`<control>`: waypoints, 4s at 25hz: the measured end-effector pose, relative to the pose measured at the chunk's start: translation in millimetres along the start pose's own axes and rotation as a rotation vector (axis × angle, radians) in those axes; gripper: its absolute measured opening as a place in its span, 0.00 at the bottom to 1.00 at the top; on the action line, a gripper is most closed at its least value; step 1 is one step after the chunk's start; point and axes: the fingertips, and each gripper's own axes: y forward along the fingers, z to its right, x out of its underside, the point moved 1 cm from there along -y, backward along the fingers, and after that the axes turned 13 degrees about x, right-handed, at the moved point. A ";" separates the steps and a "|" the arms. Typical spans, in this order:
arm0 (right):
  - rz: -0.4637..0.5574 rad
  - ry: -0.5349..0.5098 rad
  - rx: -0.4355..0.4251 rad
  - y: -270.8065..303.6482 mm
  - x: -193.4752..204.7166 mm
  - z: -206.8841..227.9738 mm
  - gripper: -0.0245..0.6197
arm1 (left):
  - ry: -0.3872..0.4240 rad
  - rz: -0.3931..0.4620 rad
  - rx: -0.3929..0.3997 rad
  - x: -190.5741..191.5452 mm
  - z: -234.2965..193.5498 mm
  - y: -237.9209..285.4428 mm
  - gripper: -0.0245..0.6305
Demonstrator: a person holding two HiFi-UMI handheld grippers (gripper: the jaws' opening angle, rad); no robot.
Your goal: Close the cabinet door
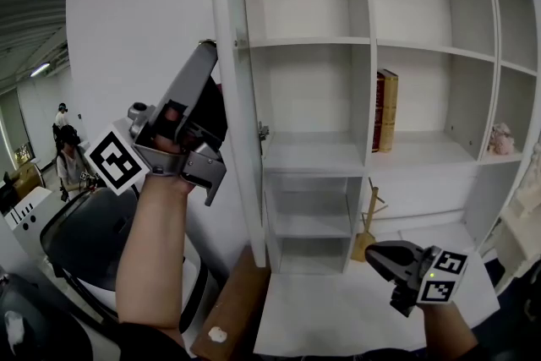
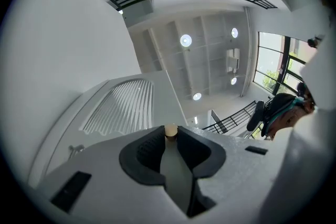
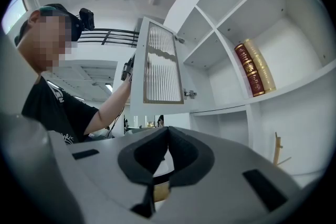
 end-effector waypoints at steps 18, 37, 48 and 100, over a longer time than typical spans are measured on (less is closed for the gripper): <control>0.030 0.025 0.046 -46.6 -11.8 40.9 0.04 | 0.224 -0.164 -0.148 63.6 -8.9 59.9 0.15; 0.053 0.062 0.125 -81.4 -8.7 81.5 0.04 | 0.431 -0.341 -0.303 142.2 -65.0 114.0 0.15; 0.057 0.076 0.142 -86.9 -2.1 104.2 0.04 | 0.555 -0.412 -0.357 168.0 -93.9 128.3 0.15; 0.045 0.121 0.216 -120.2 10.4 166.5 0.04 | 0.743 -0.646 -0.536 223.9 -196.8 139.4 0.16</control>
